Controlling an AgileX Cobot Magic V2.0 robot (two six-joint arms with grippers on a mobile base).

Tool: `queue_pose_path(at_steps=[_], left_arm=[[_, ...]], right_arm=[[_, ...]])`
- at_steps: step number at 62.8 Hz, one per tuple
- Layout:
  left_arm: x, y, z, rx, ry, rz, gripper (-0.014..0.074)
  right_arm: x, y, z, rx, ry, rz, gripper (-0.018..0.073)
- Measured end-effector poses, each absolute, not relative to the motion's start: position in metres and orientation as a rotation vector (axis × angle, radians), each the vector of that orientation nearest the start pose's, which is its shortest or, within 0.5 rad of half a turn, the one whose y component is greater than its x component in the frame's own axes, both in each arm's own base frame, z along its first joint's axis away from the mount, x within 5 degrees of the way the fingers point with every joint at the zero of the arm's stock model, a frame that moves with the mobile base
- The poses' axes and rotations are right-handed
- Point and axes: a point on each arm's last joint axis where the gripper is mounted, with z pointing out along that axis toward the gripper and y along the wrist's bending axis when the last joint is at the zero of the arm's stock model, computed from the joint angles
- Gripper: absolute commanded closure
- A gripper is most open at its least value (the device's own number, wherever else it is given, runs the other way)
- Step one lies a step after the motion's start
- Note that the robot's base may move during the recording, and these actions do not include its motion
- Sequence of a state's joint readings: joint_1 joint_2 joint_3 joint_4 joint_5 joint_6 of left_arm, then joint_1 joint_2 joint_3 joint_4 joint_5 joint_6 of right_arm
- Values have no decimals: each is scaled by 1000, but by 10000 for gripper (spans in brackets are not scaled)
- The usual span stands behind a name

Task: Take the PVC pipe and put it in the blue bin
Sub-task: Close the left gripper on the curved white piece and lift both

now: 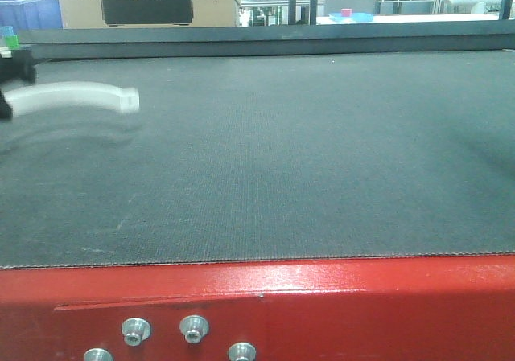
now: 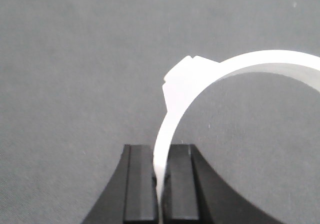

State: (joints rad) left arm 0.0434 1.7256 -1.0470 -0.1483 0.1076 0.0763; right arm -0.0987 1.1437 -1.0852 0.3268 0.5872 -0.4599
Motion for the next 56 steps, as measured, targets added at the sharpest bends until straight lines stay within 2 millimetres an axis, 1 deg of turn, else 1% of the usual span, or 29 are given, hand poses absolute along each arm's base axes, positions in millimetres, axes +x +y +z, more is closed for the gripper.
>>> queue_pose_path(at_steps=[5, 15, 24, 30, 33, 38, 44, 56], left_arm=[[365, 13, 238, -114, 2206, -35, 708], [346, 5, 288, -82, 2068, -47, 708], [325, -1, 324, -56, 1972, -61, 708], [311, -4, 341, -44, 1925, -69, 708], [300, -6, 351, -38, 1890, -73, 708], [284, -7, 359, -33, 1860, -76, 708], [259, -6, 366, -33, 1812, -76, 708], [207, -5, 374, -34, 1689, -74, 708]], right_arm=[[239, -7, 386, -194, 2061, 19, 728], [224, -5, 399, -186, 2003, 22, 728], [208, -3, 411, -168, 1948, 27, 723], [198, -2, 418, -166, 1914, 24, 721], [193, -2, 422, -163, 1896, 23, 721], [184, -1, 423, -149, 1878, 28, 721], [175, 0, 416, -134, 1878, 36, 721], [154, 1, 398, -116, 1856, 30, 721]])
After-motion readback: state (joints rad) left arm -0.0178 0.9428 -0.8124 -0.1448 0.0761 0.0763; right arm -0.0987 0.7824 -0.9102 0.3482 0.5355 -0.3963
